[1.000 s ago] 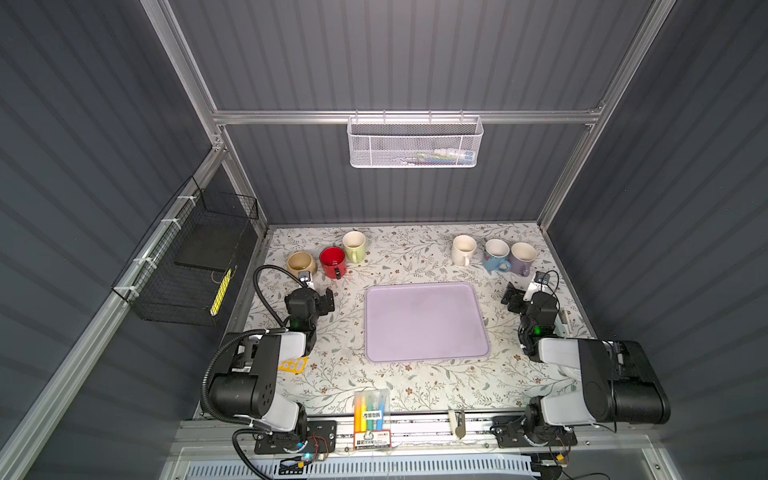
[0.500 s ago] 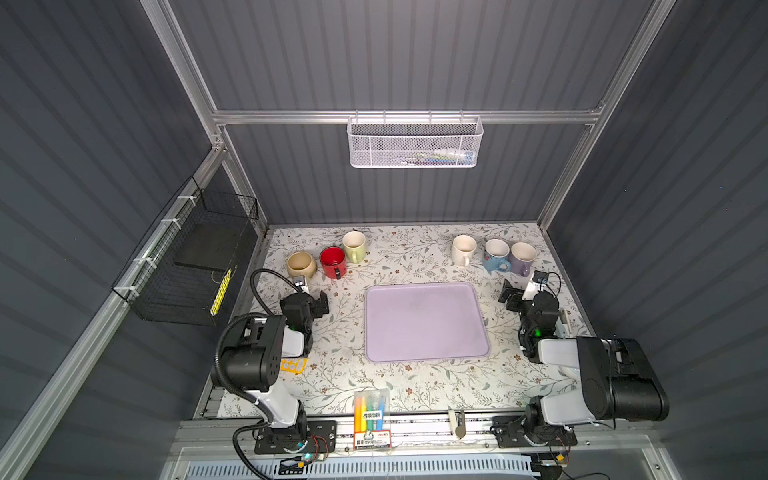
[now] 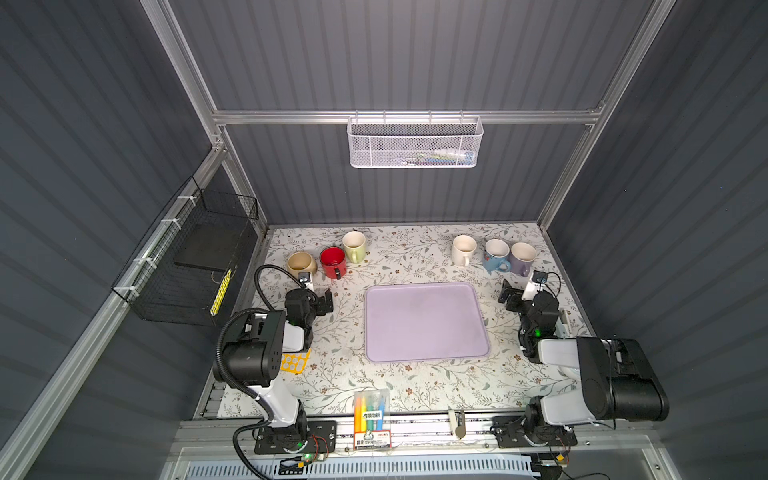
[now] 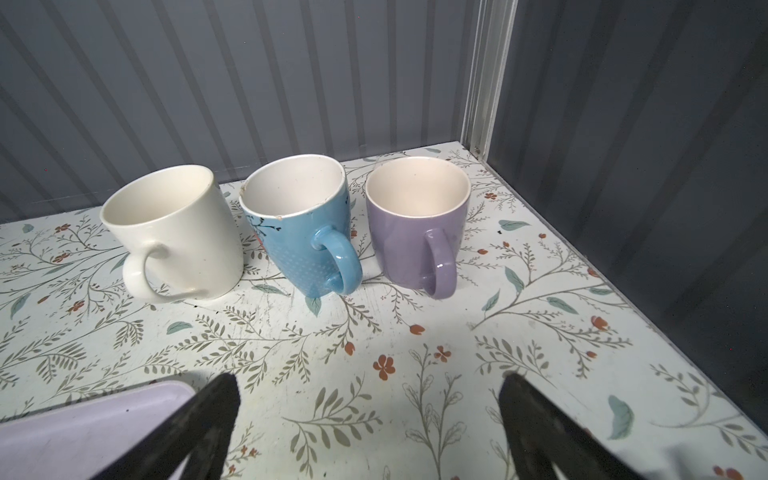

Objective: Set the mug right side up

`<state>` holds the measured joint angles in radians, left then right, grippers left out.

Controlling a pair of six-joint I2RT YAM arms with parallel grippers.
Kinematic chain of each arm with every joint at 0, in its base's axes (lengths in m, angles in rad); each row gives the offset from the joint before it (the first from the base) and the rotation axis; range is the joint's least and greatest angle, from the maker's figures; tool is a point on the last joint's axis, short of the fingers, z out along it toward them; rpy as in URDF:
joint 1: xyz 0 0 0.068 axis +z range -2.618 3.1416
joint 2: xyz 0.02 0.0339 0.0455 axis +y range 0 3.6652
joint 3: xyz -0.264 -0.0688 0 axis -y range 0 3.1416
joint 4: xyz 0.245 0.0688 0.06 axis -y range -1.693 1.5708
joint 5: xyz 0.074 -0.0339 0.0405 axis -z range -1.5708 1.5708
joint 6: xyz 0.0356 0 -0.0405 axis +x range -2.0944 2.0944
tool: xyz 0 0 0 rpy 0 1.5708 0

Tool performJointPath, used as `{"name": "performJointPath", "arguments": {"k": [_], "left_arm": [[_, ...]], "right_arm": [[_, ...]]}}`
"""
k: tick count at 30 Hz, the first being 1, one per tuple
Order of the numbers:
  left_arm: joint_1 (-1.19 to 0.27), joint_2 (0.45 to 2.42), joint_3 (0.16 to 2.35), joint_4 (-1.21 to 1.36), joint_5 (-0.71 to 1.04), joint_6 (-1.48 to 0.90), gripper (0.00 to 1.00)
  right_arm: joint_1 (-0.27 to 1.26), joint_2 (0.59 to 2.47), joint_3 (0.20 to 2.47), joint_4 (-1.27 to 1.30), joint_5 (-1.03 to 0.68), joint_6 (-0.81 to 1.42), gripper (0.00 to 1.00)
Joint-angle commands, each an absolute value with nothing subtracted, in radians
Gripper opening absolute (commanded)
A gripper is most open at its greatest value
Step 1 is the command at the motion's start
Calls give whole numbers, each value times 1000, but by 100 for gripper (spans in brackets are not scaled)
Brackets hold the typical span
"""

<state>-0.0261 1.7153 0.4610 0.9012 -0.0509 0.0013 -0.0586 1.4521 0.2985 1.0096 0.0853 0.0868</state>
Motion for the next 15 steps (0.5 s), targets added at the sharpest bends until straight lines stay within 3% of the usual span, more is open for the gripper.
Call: {"name": "performJointPath", "arguments": {"k": [1,15], "left_arm": [[-26,1716,473,905,-40,23,100],[-29,1718,479,894,-50,24,100]], "right_arm": [[-61,1457,304,1015,84,85,99],[-61,1456,304,1015,84,85,99]]}}
